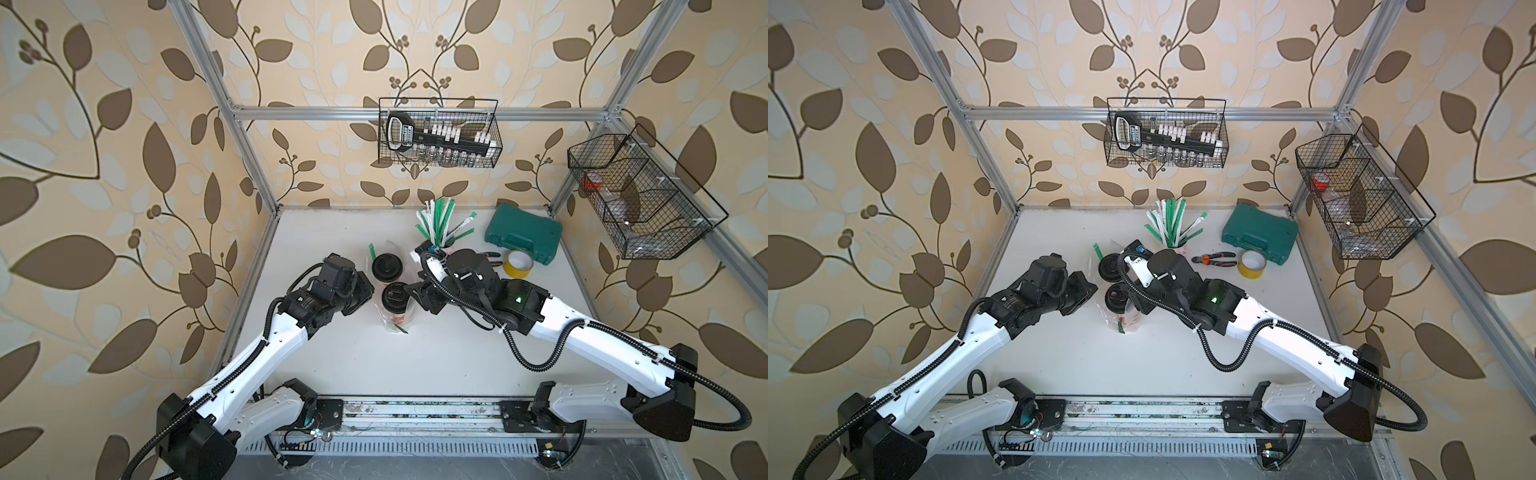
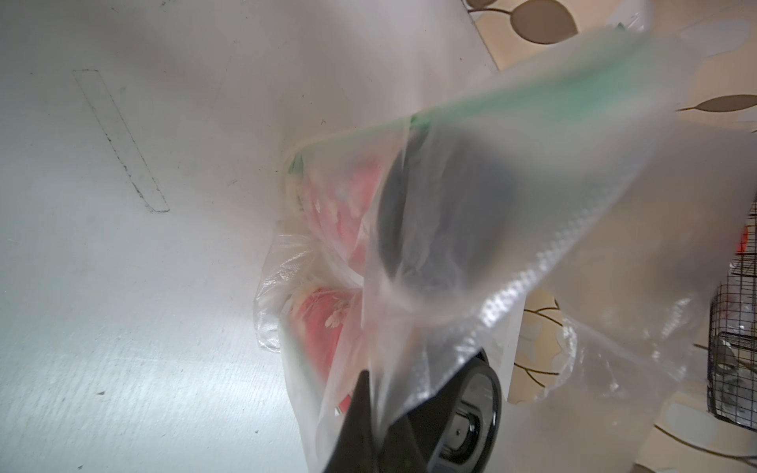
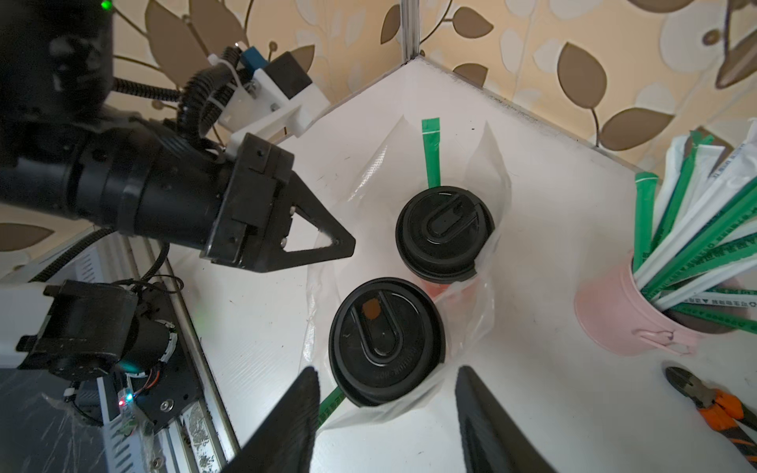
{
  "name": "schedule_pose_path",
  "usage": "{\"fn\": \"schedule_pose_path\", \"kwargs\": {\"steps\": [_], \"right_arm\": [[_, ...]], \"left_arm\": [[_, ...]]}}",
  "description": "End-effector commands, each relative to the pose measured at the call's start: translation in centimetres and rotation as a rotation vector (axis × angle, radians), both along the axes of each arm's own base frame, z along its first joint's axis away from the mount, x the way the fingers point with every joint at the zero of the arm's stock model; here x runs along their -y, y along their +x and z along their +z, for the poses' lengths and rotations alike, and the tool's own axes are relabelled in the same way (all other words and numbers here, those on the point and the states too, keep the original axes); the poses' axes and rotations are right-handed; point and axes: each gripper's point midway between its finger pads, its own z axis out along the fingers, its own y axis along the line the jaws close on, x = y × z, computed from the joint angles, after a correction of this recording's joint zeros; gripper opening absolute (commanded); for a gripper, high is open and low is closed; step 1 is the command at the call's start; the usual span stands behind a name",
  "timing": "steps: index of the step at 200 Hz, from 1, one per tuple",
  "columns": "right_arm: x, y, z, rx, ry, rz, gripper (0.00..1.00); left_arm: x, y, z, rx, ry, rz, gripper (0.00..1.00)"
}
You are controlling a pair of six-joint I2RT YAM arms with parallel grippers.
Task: Pack milk tea into plastic carrier bags
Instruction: Reset both arms
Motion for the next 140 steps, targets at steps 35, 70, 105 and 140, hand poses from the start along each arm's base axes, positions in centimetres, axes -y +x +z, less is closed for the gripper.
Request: {"fn": "schedule_pose_path", "kwargs": {"steps": [35, 70, 105, 140], "right_arm": [[0.6, 2.4, -1.4, -0.057, 0.017, -0.065, 0.57], [0.4, 3.0, -2.0, -0.076, 0.026, -0.049, 0.58], [0.4, 3.6, -2.4, -0.087, 0.030, -0.050, 0.58], [0.2, 3.9, -2.9, -0.102, 0.030, -0.041, 0.59]], "left_arm": [[0.4, 0.8, 2.0, 0.039, -0.027, -0.017, 0.28], [0.2, 0.6, 1.9, 0.035, -0.016, -0.016, 0.40], [0.1, 0.6, 2.0, 0.038, -0.013, -0.012, 0.62], [0.0, 0.6, 2.1, 0.040, -0.007, -0.013, 0.72]]}}
